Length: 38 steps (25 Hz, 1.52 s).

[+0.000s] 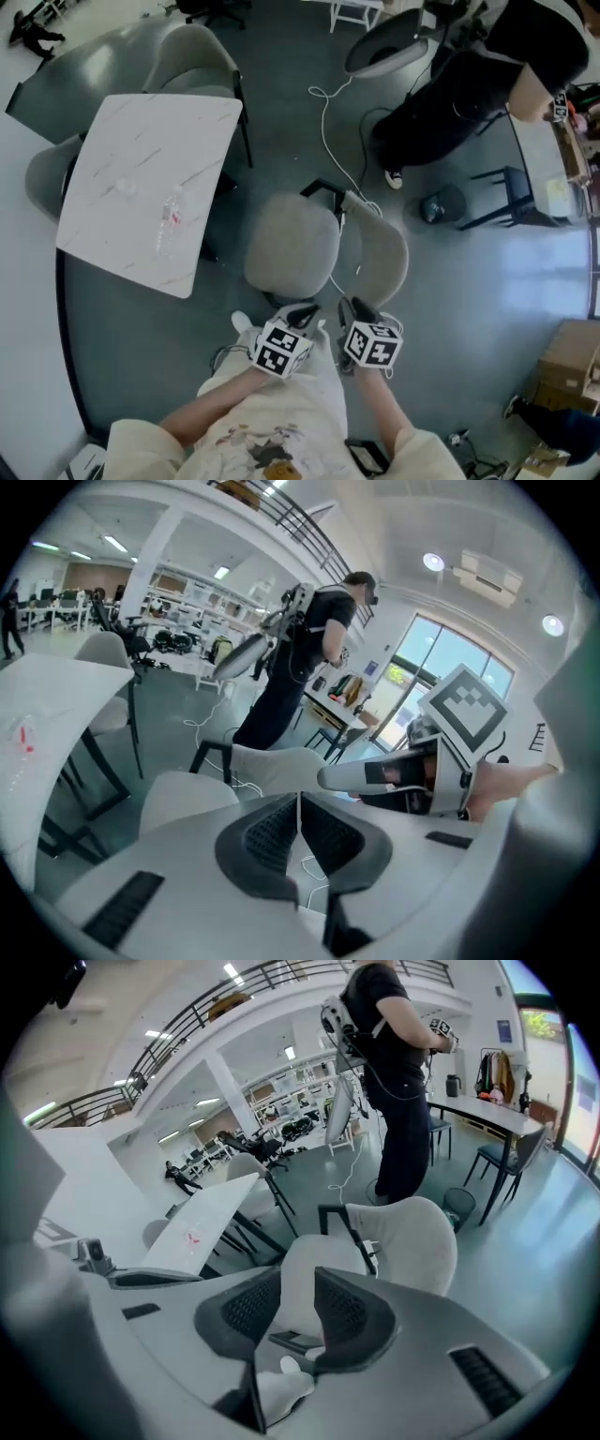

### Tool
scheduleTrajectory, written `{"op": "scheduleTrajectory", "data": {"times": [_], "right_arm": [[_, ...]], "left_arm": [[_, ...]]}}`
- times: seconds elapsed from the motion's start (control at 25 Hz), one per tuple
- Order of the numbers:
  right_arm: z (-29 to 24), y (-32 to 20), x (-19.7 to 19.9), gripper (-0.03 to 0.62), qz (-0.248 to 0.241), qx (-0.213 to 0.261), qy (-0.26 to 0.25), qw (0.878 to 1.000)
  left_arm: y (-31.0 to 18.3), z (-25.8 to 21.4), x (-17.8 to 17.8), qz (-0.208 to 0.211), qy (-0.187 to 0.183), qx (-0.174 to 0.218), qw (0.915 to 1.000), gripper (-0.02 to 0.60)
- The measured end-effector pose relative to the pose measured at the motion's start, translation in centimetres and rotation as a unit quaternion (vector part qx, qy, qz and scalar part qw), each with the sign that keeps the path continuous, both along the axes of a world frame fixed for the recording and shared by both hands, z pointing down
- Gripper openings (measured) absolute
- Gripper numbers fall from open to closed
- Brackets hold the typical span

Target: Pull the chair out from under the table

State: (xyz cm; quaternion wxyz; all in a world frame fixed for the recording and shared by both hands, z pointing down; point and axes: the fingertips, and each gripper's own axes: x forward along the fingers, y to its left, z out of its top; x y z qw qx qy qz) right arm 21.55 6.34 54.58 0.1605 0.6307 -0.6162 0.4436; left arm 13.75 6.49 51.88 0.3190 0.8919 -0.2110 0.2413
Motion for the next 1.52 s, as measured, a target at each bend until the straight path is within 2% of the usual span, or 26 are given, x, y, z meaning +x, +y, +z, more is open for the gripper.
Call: {"op": "scheduleTrajectory", "data": {"times": [0.2, 0.32, 0.44, 0.6, 0.72, 0.84, 0.96, 1.12, 1.24, 1.36, 1.52], "right_arm": [[-3.9, -0.8, -7.5, 0.095, -0.031, 0.030, 0.011, 0.999], [-5.7, -1.9, -11.7, 0.054, -0.040, 0.060, 0.013, 0.997], [-7.5, -3.3, -15.3, 0.031, -0.055, 0.090, 0.021, 0.994], [-8.7, -3.0, -19.9, 0.018, -0.074, 0.122, 0.023, 0.990], [-8.9, -1.6, -23.2, 0.015, -0.090, 0.152, 0.000, 0.984], [-10.5, -0.3, -26.8, 0.015, -0.122, 0.195, -0.025, 0.973], [-11.4, 0.0, -28.7, 0.012, -0.133, 0.216, -0.032, 0.967], [-11.2, 0.1, -30.5, 0.012, -0.146, 0.214, -0.025, 0.965], [-11.5, 0.2, -31.7, 0.010, -0.169, 0.207, -0.003, 0.964], [-13.2, 0.2, -33.2, 0.009, -0.201, 0.221, 0.018, 0.954], [-14.1, 0.9, -34.7, 0.009, -0.226, 0.229, 0.031, 0.946]], "left_arm": [[-0.6, -3.9, -6.4, -0.051, 0.038, -0.026, 0.9977, 0.009], [-1.7, -5.8, -9.5, -0.052, 0.057, -0.010, 0.9969, 0.009], [-3.0, -7.6, -12.7, -0.058, 0.053, 0.025, 0.9966, 0.009], [-2.5, -7.8, -17.5, -0.099, 0.029, 0.034, 0.9941, 0.009], [-1.6, -7.8, -19.9, -0.111, 0.025, 0.037, 0.9929, 0.009], [-0.3, -9.1, -22.1, -0.117, 0.027, 0.052, 0.9914, 0.009], [0.0, -10.0, -24.6, -0.138, 0.030, 0.065, 0.9879, 0.009], [0.0, -9.9, -27.4, -0.166, 0.035, 0.067, 0.9833, 0.009], [0.0, -10.8, -28.4, -0.176, 0.037, 0.077, 0.9806, 0.009], [0.1, -11.7, -29.3, -0.190, 0.039, 0.087, 0.9771, 0.009], [0.6, -11.9, -30.3, -0.202, 0.048, 0.076, 0.9752, 0.009]]}}
